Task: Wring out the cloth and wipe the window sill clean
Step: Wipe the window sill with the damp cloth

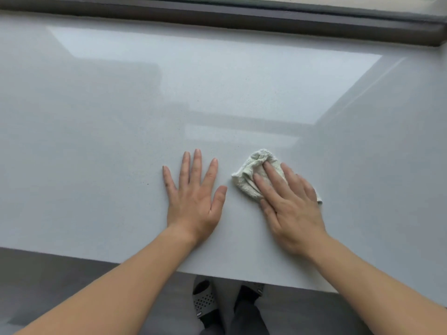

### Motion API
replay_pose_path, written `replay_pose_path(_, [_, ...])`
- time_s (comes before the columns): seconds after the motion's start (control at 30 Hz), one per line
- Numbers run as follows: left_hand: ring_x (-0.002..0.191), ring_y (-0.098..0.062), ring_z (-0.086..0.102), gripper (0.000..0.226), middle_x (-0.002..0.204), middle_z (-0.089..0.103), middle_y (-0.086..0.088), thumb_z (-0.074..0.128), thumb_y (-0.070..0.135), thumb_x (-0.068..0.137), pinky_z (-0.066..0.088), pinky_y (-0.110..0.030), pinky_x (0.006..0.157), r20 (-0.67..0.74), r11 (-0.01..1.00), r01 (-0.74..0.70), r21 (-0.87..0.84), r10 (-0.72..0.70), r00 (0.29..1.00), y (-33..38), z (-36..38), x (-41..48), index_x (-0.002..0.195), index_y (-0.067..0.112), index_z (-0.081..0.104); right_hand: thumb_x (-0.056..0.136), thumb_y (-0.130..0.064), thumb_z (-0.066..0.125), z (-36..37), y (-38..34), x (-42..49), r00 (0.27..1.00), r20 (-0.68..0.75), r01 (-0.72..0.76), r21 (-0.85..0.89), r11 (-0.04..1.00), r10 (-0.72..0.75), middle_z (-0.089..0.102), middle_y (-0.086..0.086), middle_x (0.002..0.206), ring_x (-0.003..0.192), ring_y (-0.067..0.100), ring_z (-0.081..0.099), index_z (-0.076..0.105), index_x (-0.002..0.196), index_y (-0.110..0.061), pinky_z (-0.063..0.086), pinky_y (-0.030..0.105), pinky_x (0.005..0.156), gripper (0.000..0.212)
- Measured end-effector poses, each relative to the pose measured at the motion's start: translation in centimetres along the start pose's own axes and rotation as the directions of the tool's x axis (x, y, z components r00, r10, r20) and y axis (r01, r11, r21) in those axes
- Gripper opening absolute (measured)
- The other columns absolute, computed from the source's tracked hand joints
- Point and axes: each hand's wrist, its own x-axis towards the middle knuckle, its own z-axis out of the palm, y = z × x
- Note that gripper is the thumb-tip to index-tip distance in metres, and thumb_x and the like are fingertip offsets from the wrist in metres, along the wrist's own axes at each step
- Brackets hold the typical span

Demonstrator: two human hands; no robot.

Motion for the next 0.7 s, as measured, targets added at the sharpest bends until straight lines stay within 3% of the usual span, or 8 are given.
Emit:
replay_pose_path(0.1, [0.153, -0.021, -0.012, 0.069, 0.168, -0.001, -0.004, 0.011, 0.055, 0.095, -0.010, -0.063, 0.116, -0.025, 0.999, 0.001, -0.046, -0.002, 1.000, -0.2, 0.1, -0.1, 0.155, 0.024, 0.023, 0.102, -0.046, 0.021, -0.6, 2.3, 2.7, 0.978, -0.041, -0.202, 0.058, 0.978, 0.205, 0.012, -0.013, 0.166, 0.153, 0.021, 0.008, 0.021, 0.155, -0.043, 0.008, 0.040, 0.118, 0.053])
replay_pose_path(0.2, [0.153, -0.018, -0.007, 0.066, 0.167, 0.008, -0.002, 0.017, 0.054, 0.092, -0.012, -0.061, 0.117, -0.072, 0.988, 0.002, -0.154, -0.013, 0.997, -0.2, -0.4, 0.0, 0.146, 0.021, 0.036, 0.102, -0.043, 0.021, -0.6, 0.5, 4.3, 0.877, -0.092, -0.460, 0.127, 0.879, 0.472, 0.008, -0.009, 0.167, 0.153, 0.023, 0.003, 0.018, 0.156, -0.040, 0.008, 0.045, 0.120, 0.054])
replay_pose_path(0.27, [0.153, -0.016, -0.004, 0.066, 0.166, 0.012, -0.001, 0.017, 0.055, 0.090, -0.014, -0.058, 0.117, -0.080, 0.972, 0.000, -0.235, -0.019, 0.997, -0.1, -0.8, 0.2, 0.140, 0.020, 0.042, 0.100, -0.045, 0.019, 0.2, -2.4, 2.5, 0.894, -0.110, -0.426, 0.085, 0.901, 0.433, 0.009, -0.006, 0.167, 0.152, 0.026, 0.004, 0.018, 0.156, -0.038, 0.010, 0.046, 0.119, 0.057])
replay_pose_path(0.33, [0.153, -0.014, -0.003, 0.070, 0.166, 0.012, 0.000, 0.014, 0.056, 0.088, -0.016, -0.056, 0.117, -0.048, 0.962, -0.011, -0.274, -0.003, 0.999, -0.4, -1.3, -0.1, 0.141, 0.020, 0.041, 0.101, -0.047, 0.020, 0.8, -4.0, -1.1, 0.973, -0.066, -0.220, 0.019, 0.975, 0.221, 0.009, -0.006, 0.167, 0.153, 0.026, 0.005, 0.018, 0.157, -0.038, 0.010, 0.045, 0.118, 0.057])
replay_pose_path(0.43, [0.152, -0.015, -0.010, 0.071, 0.167, 0.001, -0.001, 0.008, 0.053, 0.090, -0.018, -0.060, 0.116, 0.038, 0.995, -0.046, -0.088, 0.050, 0.998, -1.3, -1.7, -1.4, 0.152, 0.022, 0.025, 0.102, -0.052, 0.015, 0.1, -0.5, -3.4, 0.999, 0.034, 0.022, -0.020, 1.000, -0.021, 0.006, -0.013, 0.166, 0.153, 0.021, 0.007, 0.016, 0.156, -0.045, 0.010, 0.041, 0.117, 0.055])
replay_pose_path(0.5, [0.152, -0.018, -0.014, 0.071, 0.167, -0.005, -0.003, 0.005, 0.054, 0.092, -0.018, -0.059, 0.116, 0.050, 0.998, -0.057, -0.009, 0.057, 0.997, -1.9, -1.7, -3.3, 0.155, 0.024, 0.018, 0.101, -0.050, 0.017, -0.5, 1.9, -2.7, 0.992, -0.007, -0.125, -0.005, 0.992, 0.125, 0.009, -0.013, 0.166, 0.153, 0.022, 0.010, 0.018, 0.155, -0.045, 0.012, 0.042, 0.117, 0.054])
replay_pose_path(0.6, [0.150, -0.015, -0.022, 0.074, 0.167, -0.010, -0.002, 0.002, 0.058, 0.092, -0.019, -0.054, 0.117, 0.055, 0.994, -0.063, -0.085, 0.068, 0.996, -1.9, -1.3, -5.6, 0.158, 0.025, 0.014, 0.097, -0.047, 0.019, 0.0, -0.9, -1.7, 0.876, -0.089, -0.463, 0.114, 0.879, 0.473, 0.013, -0.006, 0.167, 0.152, 0.026, 0.009, 0.022, 0.155, -0.039, 0.012, 0.047, 0.118, 0.059])
replay_pose_path(0.7, [0.148, -0.012, -0.028, 0.076, 0.166, -0.015, 0.001, -0.003, 0.061, 0.091, -0.021, -0.050, 0.117, 0.047, 0.990, -0.070, -0.122, 0.077, 0.996, -1.8, -0.9, -6.2, 0.159, 0.027, 0.009, 0.099, -0.048, 0.022, 1.7, -7.8, -4.3, 0.915, -0.095, -0.387, 0.072, 0.919, 0.393, 0.009, -0.002, 0.167, 0.152, 0.029, 0.007, 0.018, 0.157, -0.035, 0.012, 0.050, 0.117, 0.060])
